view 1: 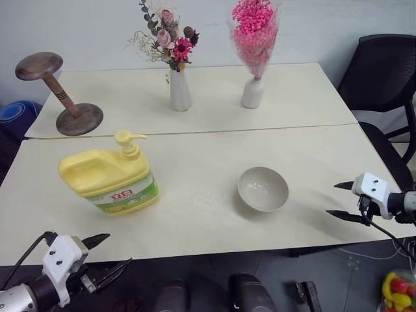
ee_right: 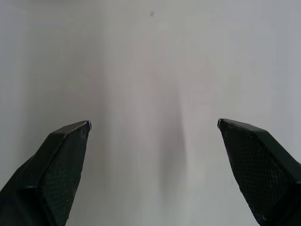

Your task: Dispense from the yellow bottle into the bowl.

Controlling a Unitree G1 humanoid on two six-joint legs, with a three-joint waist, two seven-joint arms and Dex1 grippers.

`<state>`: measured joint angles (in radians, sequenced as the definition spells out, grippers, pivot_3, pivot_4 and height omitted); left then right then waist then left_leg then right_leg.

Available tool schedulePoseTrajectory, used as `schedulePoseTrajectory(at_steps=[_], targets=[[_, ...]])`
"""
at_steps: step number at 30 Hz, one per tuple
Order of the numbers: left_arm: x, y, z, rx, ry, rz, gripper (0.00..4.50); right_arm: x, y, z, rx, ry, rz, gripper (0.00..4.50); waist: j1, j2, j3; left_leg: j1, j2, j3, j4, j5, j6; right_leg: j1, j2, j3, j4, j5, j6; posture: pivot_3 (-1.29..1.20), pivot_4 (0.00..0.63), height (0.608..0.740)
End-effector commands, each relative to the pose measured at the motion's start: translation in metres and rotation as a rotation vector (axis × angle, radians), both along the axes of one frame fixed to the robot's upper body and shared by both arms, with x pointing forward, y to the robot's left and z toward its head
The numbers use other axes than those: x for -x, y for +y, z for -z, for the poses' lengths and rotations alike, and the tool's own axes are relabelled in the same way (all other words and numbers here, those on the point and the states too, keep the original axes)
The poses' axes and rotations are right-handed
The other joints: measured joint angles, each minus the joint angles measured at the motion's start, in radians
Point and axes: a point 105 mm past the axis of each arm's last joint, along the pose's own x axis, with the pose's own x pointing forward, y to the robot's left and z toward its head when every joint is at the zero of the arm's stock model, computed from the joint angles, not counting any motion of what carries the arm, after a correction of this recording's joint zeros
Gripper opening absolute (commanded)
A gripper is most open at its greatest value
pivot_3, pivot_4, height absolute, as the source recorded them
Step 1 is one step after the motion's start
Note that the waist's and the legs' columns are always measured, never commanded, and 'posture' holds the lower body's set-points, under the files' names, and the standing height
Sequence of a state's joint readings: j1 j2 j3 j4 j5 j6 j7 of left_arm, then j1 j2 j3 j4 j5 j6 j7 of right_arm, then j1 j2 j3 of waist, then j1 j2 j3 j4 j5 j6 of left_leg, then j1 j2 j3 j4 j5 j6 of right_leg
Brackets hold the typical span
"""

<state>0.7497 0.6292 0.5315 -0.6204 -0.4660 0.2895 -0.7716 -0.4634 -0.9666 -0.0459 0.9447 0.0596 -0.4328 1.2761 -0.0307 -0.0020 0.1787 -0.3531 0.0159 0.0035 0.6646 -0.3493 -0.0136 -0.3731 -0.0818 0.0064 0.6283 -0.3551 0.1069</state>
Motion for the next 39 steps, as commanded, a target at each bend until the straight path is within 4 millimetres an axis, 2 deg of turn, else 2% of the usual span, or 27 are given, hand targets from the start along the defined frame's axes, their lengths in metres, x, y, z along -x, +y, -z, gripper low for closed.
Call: schedulePoseTrajectory(at_steps=[1,15,20,23,25,28,29,31,33,35,39], targets=[[0.0,-0.011,-0.005,-0.004,-0.028,0.051,4.48,0.001,-0.002,-0.006,-0.012,-0.029,0.001,4.5,0.0,0.0,0.0,0.0,0.0,0.0,0.0,0.0,0.0,0.0,0.0,0.0,0.0,0.0,0.0,0.0,0.15,0.74],[-0.012,-0.01,-0.014,0.071,-0.034,0.007,4.48,0.004,0.002,-0.007,-0.061,-0.007,0.002,4.5,0.0,0.0,0.0,0.0,0.0,0.0,0.001,0.0,0.0,0.0,0.0,0.0,0.002,0.001,0.001,0.0,0.15,0.74],[-0.009,-0.018,-0.019,0.093,-0.016,0.065,4.48,0.004,0.003,-0.017,-0.075,-0.02,0.009,4.5,0.001,0.0,0.0,0.0,0.0,0.0,0.001,0.0,0.0,0.0,0.0,0.0,0.002,0.001,0.001,0.0,0.15,0.74],[-0.004,-0.036,-0.036,0.151,0.005,0.185,4.48,0.004,0.011,-0.039,-0.092,-0.063,-0.022,4.5,0.002,0.0,0.0,0.0,0.0,-0.001,0.001,0.0,0.0,0.0,0.0,0.0,0.003,0.001,0.001,0.0,0.15,0.74],[-0.003,-0.044,-0.048,0.182,0.02,0.236,4.48,0.01,0.025,-0.051,-0.106,-0.071,-0.074,4.5,0.004,0.0,0.0,0.0,0.0,-0.001,0.002,0.0,0.0,0.0,0.0,0.0,0.003,0.001,0.001,0.0,0.15,0.74],[-0.002,-0.055,-0.074,0.241,0.008,0.323,4.48,0.022,0.057,-0.069,-0.167,-0.066,-0.161,4.5,0.005,0.001,0.0,0.0,0.0,-0.004,0.002,0.001,-0.001,0.0,0.0,-0.001,0.005,0.001,0.001,0.0,0.15,0.74],[0.0,-0.059,-0.088,0.248,0.006,0.393,4.48,0.031,0.081,-0.072,-0.194,-0.052,-0.23,4.5,0.005,0.001,0.0,0.0,0.0,-0.006,0.002,0.001,-0.002,0.0,0.0,-0.002,0.006,0.001,0.001,0.0,0.15,0.74],[0.0,-0.061,-0.105,0.185,0.013,0.491,4.48,0.049,0.126,-0.067,-0.192,-0.026,-0.36,4.5,0.006,0.0,0.0,-0.001,0.001,-0.007,0.002,0.002,-0.004,-0.001,0.0,-0.003,0.008,0.0,0.0,0.0,0.15,0.74],[-0.003,-0.06,-0.112,0.12,0.02,0.535,4.48,0.054,0.15,-0.058,-0.16,-0.036,-0.404,4.5,0.005,0.001,0.0,-0.001,0.001,-0.01,0.001,0.003,-0.006,-0.001,0.001,-0.005,0.009,-0.001,-0.002,0.0,0.15,0.74],[-0.009,-0.061,-0.122,0.106,0.006,0.561,4.48,0.05,0.17,-0.051,-0.155,-0.052,-0.396,4.5,0.001,0.0,0.0,0.001,0.0,-0.008,0.0,0.004,-0.007,-0.001,0.002,-0.003,0.009,-0.001,-0.002,0.0,0.15,0.74],[-0.02,-0.065,-0.131,0.084,-0.007,0.612,4.5,0.04,0.196,-0.037,-0.12,-0.088,-0.41,3.6,0.003,-0.001,0.0,0.0,-0.001,-0.007,0.0,0.004,-0.006,-0.003,0.002,-0.001,0.01,-0.001,-0.003,0.0,0.15,0.74]])
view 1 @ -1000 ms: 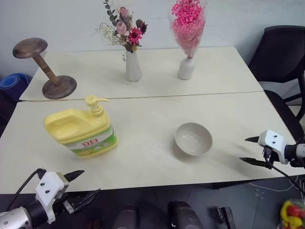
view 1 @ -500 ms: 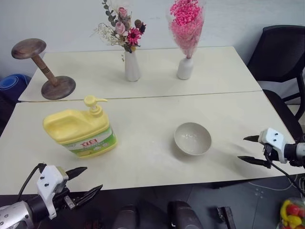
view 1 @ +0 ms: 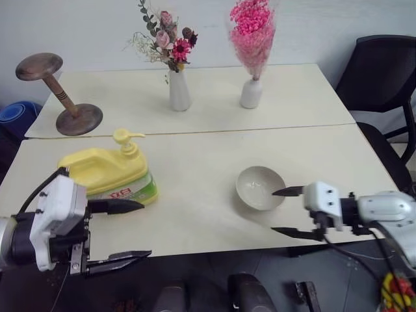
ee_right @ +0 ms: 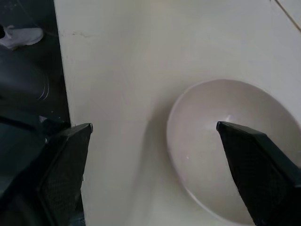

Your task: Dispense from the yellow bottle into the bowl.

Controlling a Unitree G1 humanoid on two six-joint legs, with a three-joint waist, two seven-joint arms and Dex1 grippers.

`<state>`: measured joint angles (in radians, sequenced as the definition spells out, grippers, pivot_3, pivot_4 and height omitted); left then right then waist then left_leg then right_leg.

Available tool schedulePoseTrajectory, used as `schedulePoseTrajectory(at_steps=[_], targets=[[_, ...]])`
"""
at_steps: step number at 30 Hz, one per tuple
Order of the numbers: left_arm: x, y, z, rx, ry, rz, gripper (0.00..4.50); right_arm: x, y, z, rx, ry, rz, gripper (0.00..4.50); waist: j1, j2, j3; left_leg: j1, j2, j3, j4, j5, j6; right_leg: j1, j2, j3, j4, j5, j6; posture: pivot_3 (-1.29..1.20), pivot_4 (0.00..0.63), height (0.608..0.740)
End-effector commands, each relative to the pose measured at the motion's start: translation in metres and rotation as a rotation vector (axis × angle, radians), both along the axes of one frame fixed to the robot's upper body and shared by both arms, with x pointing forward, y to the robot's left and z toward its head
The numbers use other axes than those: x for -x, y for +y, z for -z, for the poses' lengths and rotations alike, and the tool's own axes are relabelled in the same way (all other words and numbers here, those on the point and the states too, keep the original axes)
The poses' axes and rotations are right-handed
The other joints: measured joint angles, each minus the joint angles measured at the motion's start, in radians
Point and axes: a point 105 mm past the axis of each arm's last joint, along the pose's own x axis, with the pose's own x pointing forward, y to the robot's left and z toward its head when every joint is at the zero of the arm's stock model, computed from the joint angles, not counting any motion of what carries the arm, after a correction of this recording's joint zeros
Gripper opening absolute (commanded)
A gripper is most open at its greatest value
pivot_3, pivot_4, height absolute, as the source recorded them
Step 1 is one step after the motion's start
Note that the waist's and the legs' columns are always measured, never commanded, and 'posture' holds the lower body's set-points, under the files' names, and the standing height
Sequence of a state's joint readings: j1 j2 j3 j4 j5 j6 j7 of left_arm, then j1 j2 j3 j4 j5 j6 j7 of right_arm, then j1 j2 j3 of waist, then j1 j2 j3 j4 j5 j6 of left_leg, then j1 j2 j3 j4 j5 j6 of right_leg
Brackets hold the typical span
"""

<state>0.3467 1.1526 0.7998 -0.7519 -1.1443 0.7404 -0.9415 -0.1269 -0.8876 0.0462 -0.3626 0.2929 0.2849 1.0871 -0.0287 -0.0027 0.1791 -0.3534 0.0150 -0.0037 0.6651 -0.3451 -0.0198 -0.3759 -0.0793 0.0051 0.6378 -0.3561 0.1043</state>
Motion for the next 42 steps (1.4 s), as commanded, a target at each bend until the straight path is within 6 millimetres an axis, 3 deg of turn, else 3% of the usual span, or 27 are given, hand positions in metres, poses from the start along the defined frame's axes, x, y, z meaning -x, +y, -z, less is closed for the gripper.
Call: schedulePoseTrajectory(at_steps=[1,3,8,16,19,24,29,31,35,38,42], targets=[[-0.004,-0.003,-0.003,-0.003,0.009,0.043,4.5,-0.009,0.014,0.004,0.068,-0.081,-0.001,3.25,0.001,0.0,0.0,0.0,0.0,0.0,0.0,0.0,0.0,0.0,0.0,0.0,0.0,0.0,0.0,0.0,0.15,0.74],[-0.004,-0.008,-0.003,-0.011,0.013,0.071,4.5,-0.017,0.019,0.01,0.088,-0.091,0.03,2.57,0.001,0.0,0.0,-0.001,-0.001,-0.001,-0.001,0.0,0.0,-0.001,0.0,0.0,0.0,0.0,0.0,0.0,0.15,0.74],[-0.005,-0.015,-0.001,-0.019,0.005,0.103,4.5,-0.025,0.028,0.023,0.134,-0.083,0.039,2.57,0.001,0.0,0.0,-0.003,-0.001,-0.002,-0.002,-0.001,0.0,-0.003,0.0,-0.001,-0.001,0.0,-0.001,0.0,0.15,0.74],[-0.006,-0.016,0.001,-0.026,-0.011,0.095,4.5,-0.035,0.011,0.036,0.181,-0.071,0.125,2.57,0.001,-0.001,0.001,-0.003,-0.001,-0.002,-0.001,-0.001,0.0,-0.003,0.0,-0.001,0.0,0.0,-0.001,0.0,0.15,0.74],[-0.007,-0.016,0.0,-0.022,-0.02,0.092,4.5,-0.034,0.009,0.039,0.177,-0.061,0.127,1.94,0.001,-0.001,0.001,-0.003,-0.001,-0.002,-0.001,0.0,0.0,-0.003,0.0,-0.001,0.002,0.0,-0.001,0.0,0.15,0.74],[-0.01,-0.016,-0.002,-0.011,-0.036,0.081,4.5,-0.031,0.01,0.041,0.184,-0.056,0.098,0.17,0.0,-0.001,0.001,-0.002,-0.001,-0.001,0.0,0.0,0.0,-0.003,0.0,0.0,0.004,0.0,-0.001,0.0,0.15,0.74],[-0.012,-0.013,-0.004,0.0,-0.05,0.061,4.5,-0.03,0.012,0.038,0.198,-0.076,0.057,0.02,0.0,-0.001,0.001,-0.001,-0.001,-0.001,0.0,0.001,-0.001,-0.003,0.0,0.0,0.005,0.0,-0.001,0.0,0.15,0.74],[-0.016,-0.009,-0.012,0.034,-0.073,0.026,4.5,-0.03,0.017,0.033,0.201,-0.09,0.014,0.02,0.0,-0.002,0.001,-0.001,-0.001,-0.002,0.0,0.001,-0.001,-0.003,0.0,0.0,0.006,0.0,-0.001,0.0,0.15,0.74],[-0.021,0.005,-0.051,0.19,-0.126,-0.068,4.5,-0.034,0.031,0.01,0.244,-0.159,-0.132,0.02,-0.004,-0.003,0.002,-0.001,0.0,-0.002,0.0,0.001,-0.001,-0.003,0.0,0.0,0.006,0.0,-0.001,0.0,0.15,0.74],[-0.02,0.023,-0.083,0.271,-0.176,-0.14,4.5,-0.043,0.054,-0.016,0.277,-0.224,-0.294,0.02,-0.007,-0.004,0.003,0.0,0.0,-0.002,0.0,0.001,-0.001,-0.004,0.0,0.0,0.007,0.0,-0.001,0.0,0.15,0.74],[-0.022,0.041,-0.103,0.278,-0.227,-0.223,4.5,-0.064,0.089,-0.049,0.279,-0.284,-0.402,0.02,-0.016,-0.005,0.003,-0.001,0.0,-0.003,-0.001,0.002,-0.002,-0.005,0.0,-0.001,0.008,-0.001,-0.001,0.0,0.15,0.74]])
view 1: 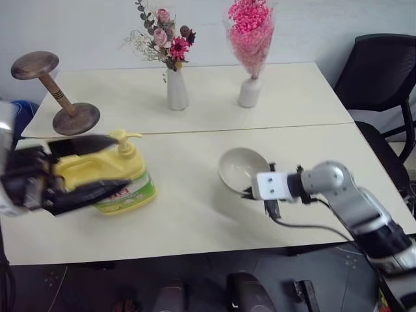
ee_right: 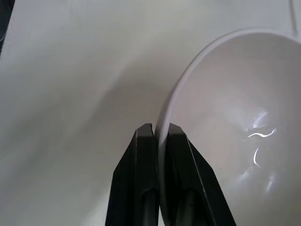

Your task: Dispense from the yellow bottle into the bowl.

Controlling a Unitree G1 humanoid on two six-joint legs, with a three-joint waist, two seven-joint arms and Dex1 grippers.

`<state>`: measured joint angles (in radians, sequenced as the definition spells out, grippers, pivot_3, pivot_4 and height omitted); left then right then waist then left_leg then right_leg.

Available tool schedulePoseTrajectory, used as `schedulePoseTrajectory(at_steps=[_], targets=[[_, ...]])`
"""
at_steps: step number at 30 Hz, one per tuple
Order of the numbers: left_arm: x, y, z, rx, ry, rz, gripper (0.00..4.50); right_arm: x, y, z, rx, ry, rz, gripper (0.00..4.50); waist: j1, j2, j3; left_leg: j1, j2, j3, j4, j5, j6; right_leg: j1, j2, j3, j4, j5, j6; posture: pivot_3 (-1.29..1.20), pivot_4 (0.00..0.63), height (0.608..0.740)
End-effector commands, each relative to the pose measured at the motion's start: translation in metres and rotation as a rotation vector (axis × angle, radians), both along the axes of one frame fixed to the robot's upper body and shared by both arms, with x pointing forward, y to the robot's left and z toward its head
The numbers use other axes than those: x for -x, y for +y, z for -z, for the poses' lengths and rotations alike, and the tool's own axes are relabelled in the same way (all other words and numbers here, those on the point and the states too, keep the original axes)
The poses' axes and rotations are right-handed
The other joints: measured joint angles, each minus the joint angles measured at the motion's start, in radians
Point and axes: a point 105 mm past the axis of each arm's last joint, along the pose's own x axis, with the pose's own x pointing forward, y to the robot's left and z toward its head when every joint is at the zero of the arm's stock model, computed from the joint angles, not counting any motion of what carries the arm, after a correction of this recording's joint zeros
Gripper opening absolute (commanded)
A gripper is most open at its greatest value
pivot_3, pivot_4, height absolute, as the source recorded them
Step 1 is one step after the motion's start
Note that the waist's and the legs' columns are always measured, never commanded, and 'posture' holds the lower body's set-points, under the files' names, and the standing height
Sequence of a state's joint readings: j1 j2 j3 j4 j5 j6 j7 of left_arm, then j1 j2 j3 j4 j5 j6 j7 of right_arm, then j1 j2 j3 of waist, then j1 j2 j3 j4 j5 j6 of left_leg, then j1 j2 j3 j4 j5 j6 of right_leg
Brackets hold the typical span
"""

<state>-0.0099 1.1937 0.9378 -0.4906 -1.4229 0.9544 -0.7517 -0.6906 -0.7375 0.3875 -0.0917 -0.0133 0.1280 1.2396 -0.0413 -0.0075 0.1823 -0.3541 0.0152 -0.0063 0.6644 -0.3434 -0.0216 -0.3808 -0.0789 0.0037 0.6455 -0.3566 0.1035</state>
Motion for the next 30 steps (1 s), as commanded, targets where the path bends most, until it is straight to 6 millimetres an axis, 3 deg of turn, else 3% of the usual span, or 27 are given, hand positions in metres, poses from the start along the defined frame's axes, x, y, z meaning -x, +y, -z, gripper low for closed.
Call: schedulePoseTrajectory(at_steps=[1,5,8,16,20,30], targets=[[0.0,0.017,-0.019,-0.003,-0.055,-0.078,4.5,-0.014,0.032,-0.025,0.008,-0.028,-0.101,0.02,-0.007,0.0,0.0,0.0,0.0,0.0,0.0,0.0,0.0,0.0,0.0,0.0,0.0,0.0,0.0,0.0,0.15,0.74],[-0.015,0.033,-0.013,-0.092,-0.064,-0.153,4.5,-0.022,0.077,-0.056,0.053,-0.07,-0.243,0.02,-0.016,0.0,0.0,-0.004,-0.001,0.001,0.0,0.001,-0.001,-0.006,0.0,0.0,0.001,0.0,0.0,0.0,0.15,0.74],[-0.03,0.036,-0.009,-0.114,-0.073,-0.154,3.88,-0.017,0.106,-0.075,0.069,-0.064,-0.331,0.0,-0.018,0.0,0.0,-0.013,-0.001,0.001,0.002,0.001,-0.002,-0.015,0.0,-0.001,0.009,0.0,0.0,0.0,0.15,0.74],[-0.043,0.035,-0.011,-0.106,-0.114,-0.132,1.35,-0.012,0.129,-0.095,0.193,-0.056,-0.428,0.0,-0.024,-0.002,0.0,-0.019,-0.003,-0.001,0.003,0.001,-0.002,-0.021,-0.002,-0.003,0.011,0.0,0.0,0.0,0.15,0.74],[-0.046,0.034,-0.003,-0.12,-0.098,-0.13,0.08,-0.009,0.141,-0.105,0.197,-0.05,-0.447,0.0,-0.044,-0.002,0.0,-0.02,-0.002,-0.001,0.003,0.001,-0.003,-0.021,-0.001,-0.004,0.013,0.0,0.0,0.0,0.15,0.74],[-0.059,0.031,0.015,-0.124,-0.089,-0.164,0.03,0.007,0.155,-0.115,0.24,-0.058,-0.528,0.0,-0.069,-0.002,0.0,-0.02,-0.001,0.0,0.004,0.003,-0.005,-0.025,-0.001,-0.002,0.018,0.0,0.0,0.0,0.15,0.74]])
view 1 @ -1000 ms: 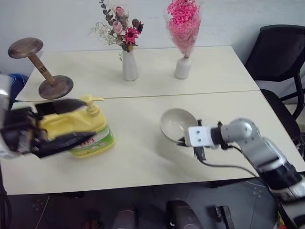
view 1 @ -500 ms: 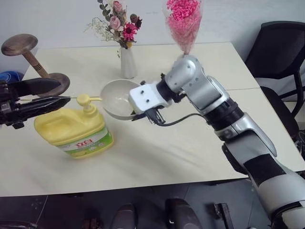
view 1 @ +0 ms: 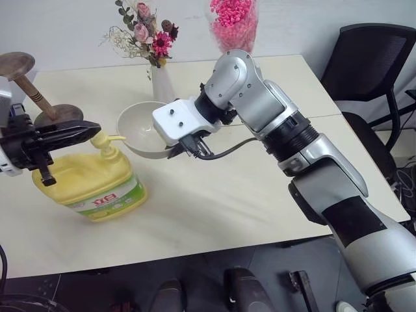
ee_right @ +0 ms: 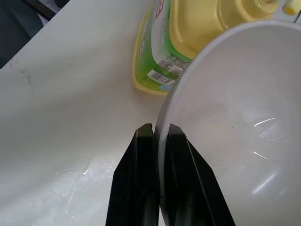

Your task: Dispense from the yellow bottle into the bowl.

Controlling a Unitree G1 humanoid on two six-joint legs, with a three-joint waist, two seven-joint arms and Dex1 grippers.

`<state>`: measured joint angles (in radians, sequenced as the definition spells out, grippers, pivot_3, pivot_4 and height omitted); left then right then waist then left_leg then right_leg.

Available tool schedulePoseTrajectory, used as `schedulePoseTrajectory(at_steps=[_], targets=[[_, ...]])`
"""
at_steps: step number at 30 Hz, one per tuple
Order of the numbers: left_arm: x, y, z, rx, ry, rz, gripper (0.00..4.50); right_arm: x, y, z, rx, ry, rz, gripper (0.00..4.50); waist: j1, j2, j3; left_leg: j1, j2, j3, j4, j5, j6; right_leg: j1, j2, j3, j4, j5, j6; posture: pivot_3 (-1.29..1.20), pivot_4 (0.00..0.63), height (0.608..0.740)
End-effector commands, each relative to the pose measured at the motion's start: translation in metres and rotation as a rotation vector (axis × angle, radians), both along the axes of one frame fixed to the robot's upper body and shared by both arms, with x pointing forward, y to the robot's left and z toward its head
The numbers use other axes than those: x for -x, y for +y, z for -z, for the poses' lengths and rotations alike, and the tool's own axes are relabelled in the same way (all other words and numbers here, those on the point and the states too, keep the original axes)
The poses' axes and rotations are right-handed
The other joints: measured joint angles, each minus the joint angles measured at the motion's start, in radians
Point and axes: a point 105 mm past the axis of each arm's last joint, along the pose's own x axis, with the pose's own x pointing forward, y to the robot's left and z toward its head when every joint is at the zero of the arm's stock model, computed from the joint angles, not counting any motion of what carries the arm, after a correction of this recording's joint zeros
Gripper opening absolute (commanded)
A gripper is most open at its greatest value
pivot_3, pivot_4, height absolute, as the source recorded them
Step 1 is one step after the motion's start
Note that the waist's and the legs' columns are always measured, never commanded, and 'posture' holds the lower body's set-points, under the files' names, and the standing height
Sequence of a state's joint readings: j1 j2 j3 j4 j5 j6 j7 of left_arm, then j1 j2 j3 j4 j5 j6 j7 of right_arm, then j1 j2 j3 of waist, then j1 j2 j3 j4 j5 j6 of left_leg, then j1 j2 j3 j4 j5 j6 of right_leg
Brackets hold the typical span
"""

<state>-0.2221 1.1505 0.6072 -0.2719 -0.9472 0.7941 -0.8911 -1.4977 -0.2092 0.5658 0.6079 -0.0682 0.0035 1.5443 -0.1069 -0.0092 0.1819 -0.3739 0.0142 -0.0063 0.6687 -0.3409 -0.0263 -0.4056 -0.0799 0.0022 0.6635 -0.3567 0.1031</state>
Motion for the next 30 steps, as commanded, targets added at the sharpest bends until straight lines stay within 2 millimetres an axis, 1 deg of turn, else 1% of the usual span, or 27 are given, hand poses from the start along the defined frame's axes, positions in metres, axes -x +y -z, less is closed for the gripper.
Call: schedulePoseTrajectory(at_steps=[1,6,11,15,22,26,30], targets=[[0.002,-0.003,-0.008,-0.026,-0.06,-0.006,0.03,0.017,0.008,-0.012,0.041,-0.012,-0.091,0.0,-0.004,0.0,0.0,-0.001,0.0,0.0,0.0,0.0,0.0,-0.001,0.0,0.0,0.0,0.0,0.0,0.0,0.15,0.74],[0.0,0.0,-0.003,-0.028,-0.059,-0.023,0.03,0.02,0.012,-0.012,0.041,-0.002,-0.102,0.0,-0.006,0.0,0.0,-0.001,0.0,0.0,-0.001,0.0,0.0,-0.003,0.0,0.0,0.0,0.0,0.0,0.0,0.15,0.74],[-0.002,0.002,0.009,-0.075,-0.034,-0.047,0.03,0.021,0.014,-0.013,0.041,-0.004,-0.107,0.0,-0.007,0.0,0.0,-0.001,0.0,0.0,0.0,0.0,0.0,-0.003,0.0,0.0,0.001,0.0,0.0,0.0,0.15,0.74],[-0.007,0.005,0.031,-0.154,0.043,-0.098,0.03,0.02,0.016,-0.013,0.039,-0.012,-0.106,0.0,-0.007,0.0,0.0,-0.001,0.0,0.0,0.0,0.0,0.0,-0.003,0.0,0.0,0.001,0.0,0.0,0.0,0.15,0.74],[-0.014,0.002,0.04,-0.155,0.095,-0.132,0.03,0.019,0.016,-0.014,0.046,-0.022,-0.109,0.0,-0.003,0.0,0.0,0.001,0.0,0.0,0.003,0.0,0.0,-0.002,0.0,0.002,0.007,0.0,0.0,0.0,0.15,0.74],[-0.014,-0.003,0.046,-0.15,0.128,-0.124,0.03,0.021,0.02,-0.016,0.044,-0.031,-0.121,0.0,-0.002,0.0,0.0,0.002,0.0,0.0,0.003,0.0,0.0,-0.002,-0.001,0.002,0.009,0.0,0.0,0.0,0.15,0.74],[-0.014,-0.003,0.057,-0.157,0.182,-0.135,0.03,0.024,0.023,-0.016,0.047,-0.037,-0.135,0.0,-0.002,0.001,-0.001,0.003,0.0,0.0,0.003,0.0,0.0,-0.002,-0.001,0.002,0.009,0.0,0.0,0.0,0.15,0.74]])
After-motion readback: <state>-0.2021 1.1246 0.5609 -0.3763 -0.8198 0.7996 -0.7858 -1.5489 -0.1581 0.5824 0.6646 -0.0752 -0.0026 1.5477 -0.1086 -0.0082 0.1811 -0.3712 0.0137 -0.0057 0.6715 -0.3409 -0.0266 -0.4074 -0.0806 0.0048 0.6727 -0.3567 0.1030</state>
